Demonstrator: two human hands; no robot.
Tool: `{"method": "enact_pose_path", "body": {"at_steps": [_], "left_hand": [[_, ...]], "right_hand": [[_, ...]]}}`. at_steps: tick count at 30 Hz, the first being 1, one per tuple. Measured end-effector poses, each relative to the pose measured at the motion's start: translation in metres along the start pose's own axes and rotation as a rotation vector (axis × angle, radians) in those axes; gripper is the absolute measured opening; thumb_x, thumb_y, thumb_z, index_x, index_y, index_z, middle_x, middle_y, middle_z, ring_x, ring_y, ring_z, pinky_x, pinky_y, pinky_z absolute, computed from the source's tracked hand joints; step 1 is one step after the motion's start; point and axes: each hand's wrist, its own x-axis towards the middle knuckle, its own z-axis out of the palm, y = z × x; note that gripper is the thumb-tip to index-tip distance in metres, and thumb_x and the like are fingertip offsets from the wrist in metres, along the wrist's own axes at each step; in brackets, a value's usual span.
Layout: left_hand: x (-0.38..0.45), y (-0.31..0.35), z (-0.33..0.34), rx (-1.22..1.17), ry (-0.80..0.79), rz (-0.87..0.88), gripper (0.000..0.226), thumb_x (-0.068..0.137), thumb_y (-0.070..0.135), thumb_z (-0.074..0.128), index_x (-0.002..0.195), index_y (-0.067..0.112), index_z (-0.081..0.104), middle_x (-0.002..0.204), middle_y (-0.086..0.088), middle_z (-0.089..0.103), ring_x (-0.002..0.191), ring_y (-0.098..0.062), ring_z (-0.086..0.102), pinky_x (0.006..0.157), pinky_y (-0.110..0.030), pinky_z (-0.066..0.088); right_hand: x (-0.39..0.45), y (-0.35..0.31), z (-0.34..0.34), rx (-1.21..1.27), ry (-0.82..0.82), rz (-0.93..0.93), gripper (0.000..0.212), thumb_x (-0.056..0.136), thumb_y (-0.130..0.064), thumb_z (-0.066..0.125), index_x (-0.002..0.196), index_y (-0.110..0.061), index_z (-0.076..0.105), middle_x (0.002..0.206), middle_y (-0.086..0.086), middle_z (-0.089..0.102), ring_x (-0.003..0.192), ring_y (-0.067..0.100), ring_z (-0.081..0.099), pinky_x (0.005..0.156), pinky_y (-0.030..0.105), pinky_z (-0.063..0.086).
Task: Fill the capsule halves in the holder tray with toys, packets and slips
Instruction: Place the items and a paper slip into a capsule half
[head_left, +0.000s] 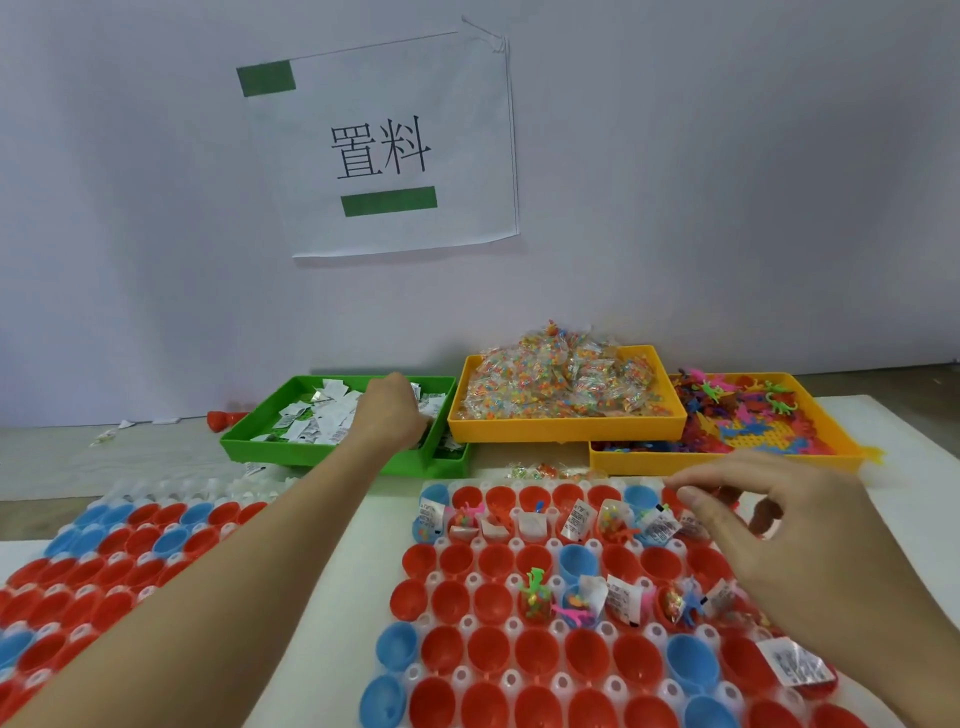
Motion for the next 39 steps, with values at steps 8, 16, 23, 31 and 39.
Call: {"method": "enact_pose_path", "body": {"at_steps": [8, 16, 23, 31, 39], "left_hand": [[0.002, -0.004, -0.001, -0.128, 0.035, -0.015, 0.027, 0.095, 0.019, 0.066, 0.082, -0.004, 0.073, 0.086, -0.019, 0.071, 0.084, -0.033, 0.068, 0.070, -0.037, 0.051], [-0.059, 0.009, -0.034, -0.491, 0.370, 0.130, 0.018, 0.094, 0.031, 0.065, 0.102, 0.020, 0.078, 0.067, -0.001, 0.072, 0.056, -0.017, 0.065, 0.055, -0.024, 0.047], [-0.164, 0.021, -0.017, -0.930, 0.000, 0.276, 0.015, 0.091, 0.006, 0.066, 0.091, 0.017, 0.077, 0.069, -0.002, 0.074, 0.061, -0.015, 0.069, 0.054, -0.016, 0.048], [-0.189, 0.014, 0.001, -0.909, -0.064, 0.344, 0.019, 0.092, 0.013, 0.066, 0.096, 0.027, 0.080, 0.079, 0.013, 0.075, 0.069, -0.001, 0.066, 0.064, -0.011, 0.046], [-0.199, 0.014, 0.005, -1.056, -0.126, 0.392, 0.022, 0.092, 0.011, 0.068, 0.100, 0.030, 0.060, 0.077, -0.003, 0.077, 0.050, -0.001, 0.052, 0.053, -0.011, 0.037]], "right_hand": [[-0.001, 0.002, 0.003, 0.002, -0.021, 0.018, 0.026, 0.081, -0.011, 0.078, 0.085, -0.036, 0.075, 0.079, -0.028, 0.065, 0.091, -0.011, 0.058, 0.072, -0.001, 0.041], [-0.002, -0.007, 0.008, 0.039, -0.027, -0.003, 0.021, 0.082, -0.011, 0.077, 0.087, -0.031, 0.078, 0.082, -0.026, 0.068, 0.088, -0.013, 0.059, 0.070, -0.002, 0.041], [-0.010, -0.023, 0.025, 0.041, -0.141, -0.035, 0.017, 0.085, -0.015, 0.076, 0.091, -0.031, 0.079, 0.083, -0.027, 0.068, 0.091, -0.008, 0.060, 0.077, 0.000, 0.040], [-0.015, -0.036, 0.042, 0.056, -0.142, -0.047, 0.015, 0.090, -0.028, 0.069, 0.100, -0.035, 0.077, 0.083, -0.031, 0.067, 0.096, -0.012, 0.058, 0.078, -0.003, 0.038], [0.009, -0.055, 0.055, 0.199, -0.376, 0.017, 0.011, 0.090, -0.032, 0.071, 0.082, -0.036, 0.078, 0.078, -0.024, 0.072, 0.078, -0.006, 0.066, 0.072, 0.009, 0.049]]}}
